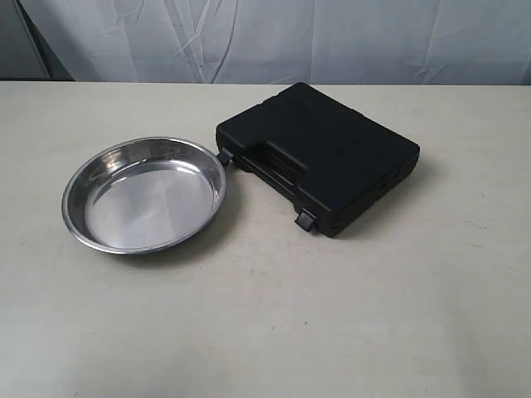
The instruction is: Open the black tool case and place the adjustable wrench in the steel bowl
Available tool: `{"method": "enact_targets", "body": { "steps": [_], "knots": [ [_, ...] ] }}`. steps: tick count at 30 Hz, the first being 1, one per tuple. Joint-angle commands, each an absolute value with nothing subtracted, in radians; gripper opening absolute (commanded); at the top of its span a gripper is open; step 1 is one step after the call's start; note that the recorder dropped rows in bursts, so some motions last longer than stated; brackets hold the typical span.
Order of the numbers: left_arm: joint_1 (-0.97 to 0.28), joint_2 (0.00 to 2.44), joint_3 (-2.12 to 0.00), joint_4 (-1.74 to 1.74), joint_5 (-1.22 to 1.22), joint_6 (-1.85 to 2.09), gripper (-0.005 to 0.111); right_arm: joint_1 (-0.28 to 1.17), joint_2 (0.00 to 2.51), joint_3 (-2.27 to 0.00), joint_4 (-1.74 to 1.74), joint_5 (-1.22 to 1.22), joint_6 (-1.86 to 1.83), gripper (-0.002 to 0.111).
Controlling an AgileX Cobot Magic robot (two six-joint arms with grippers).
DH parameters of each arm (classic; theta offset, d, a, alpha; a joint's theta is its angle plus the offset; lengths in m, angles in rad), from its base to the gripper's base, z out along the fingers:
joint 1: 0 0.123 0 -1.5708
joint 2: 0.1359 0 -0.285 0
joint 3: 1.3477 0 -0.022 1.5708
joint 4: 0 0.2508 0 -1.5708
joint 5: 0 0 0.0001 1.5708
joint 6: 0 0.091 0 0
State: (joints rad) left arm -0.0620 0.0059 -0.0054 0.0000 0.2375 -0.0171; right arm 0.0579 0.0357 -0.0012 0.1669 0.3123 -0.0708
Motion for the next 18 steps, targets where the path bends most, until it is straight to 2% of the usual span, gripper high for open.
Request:
{"method": "enact_targets", "body": {
  "steps": [1, 15, 18],
  "knots": [
    [-0.062, 0.0, 0.0, -0.006, 0.238, -0.016, 0.0, 0.052, 0.028, 0.0, 0.17, 0.305, -0.074, -0.001],
    [-0.062, 0.0, 0.0, 0.067, 0.162, -0.016, 0.0, 0.052, 0.028, 0.0, 0.17, 0.262, -0.074, -0.001],
    [-0.062, 0.0, 0.0, 0.067, 0.159, -0.016, 0.0, 0.052, 0.028, 0.0, 0.358, 0.154, -0.072, -0.001]
  ]
}}
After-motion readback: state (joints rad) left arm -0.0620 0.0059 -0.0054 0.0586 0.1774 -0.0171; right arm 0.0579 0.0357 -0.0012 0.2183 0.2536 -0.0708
